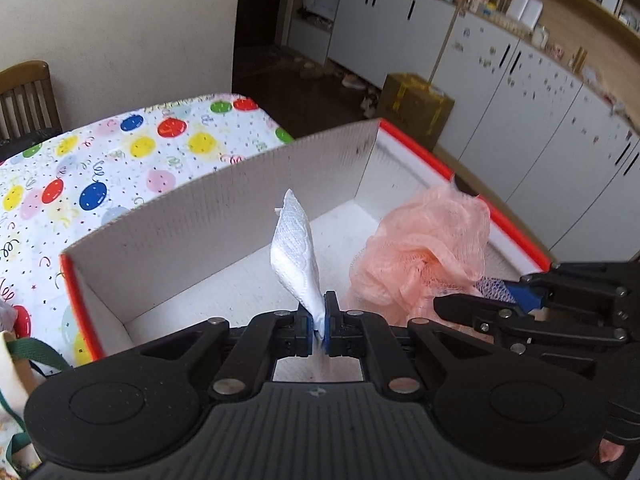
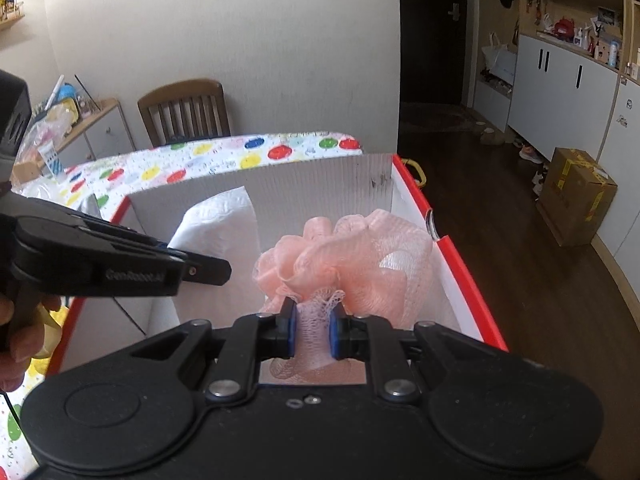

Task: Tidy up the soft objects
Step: 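Open both grippers to drop the puff and tissue into the box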

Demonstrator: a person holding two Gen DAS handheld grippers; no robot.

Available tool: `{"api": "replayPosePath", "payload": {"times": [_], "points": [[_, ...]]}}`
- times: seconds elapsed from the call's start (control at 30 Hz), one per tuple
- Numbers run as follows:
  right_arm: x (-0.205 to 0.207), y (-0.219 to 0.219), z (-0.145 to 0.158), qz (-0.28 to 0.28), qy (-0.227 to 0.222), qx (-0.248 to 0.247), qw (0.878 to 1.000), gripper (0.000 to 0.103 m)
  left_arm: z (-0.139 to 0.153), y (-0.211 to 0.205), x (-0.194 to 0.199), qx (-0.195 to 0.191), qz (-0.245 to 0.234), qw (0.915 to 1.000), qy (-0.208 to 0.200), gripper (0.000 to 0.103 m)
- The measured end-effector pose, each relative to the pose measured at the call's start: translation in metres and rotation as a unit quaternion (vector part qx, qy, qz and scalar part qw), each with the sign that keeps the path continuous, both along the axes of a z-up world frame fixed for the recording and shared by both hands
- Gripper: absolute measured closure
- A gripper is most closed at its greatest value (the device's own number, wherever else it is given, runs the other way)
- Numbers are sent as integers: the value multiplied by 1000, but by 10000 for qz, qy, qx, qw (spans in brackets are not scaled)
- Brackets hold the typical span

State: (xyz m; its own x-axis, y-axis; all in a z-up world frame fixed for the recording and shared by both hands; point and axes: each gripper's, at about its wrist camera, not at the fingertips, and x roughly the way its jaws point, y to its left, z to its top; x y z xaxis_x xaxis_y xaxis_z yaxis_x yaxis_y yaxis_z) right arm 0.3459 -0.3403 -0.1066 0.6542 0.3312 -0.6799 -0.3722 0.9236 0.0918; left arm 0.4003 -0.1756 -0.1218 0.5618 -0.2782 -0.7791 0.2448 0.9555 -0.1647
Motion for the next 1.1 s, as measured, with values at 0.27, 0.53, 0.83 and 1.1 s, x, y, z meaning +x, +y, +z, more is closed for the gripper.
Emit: {"api": "replayPosePath", "payload": {"times": [0.27, 0.53, 0.83, 1.1], "points": [[13, 2, -15, 115, 443, -73, 9989, 85, -21, -1, 14, 33, 59, 9988, 492, 98], [18, 4, -20, 86, 635, -121, 9979, 77, -27, 0, 20, 132, 140, 9969, 766, 97], [15, 1, -16, 8, 577, -87, 9983, 57, -22, 1, 15, 70, 123, 9978, 655, 36], [2, -4, -3, 90, 448, -27, 9989, 40, -1, 3, 2, -10, 68, 9996, 285, 25]]}}
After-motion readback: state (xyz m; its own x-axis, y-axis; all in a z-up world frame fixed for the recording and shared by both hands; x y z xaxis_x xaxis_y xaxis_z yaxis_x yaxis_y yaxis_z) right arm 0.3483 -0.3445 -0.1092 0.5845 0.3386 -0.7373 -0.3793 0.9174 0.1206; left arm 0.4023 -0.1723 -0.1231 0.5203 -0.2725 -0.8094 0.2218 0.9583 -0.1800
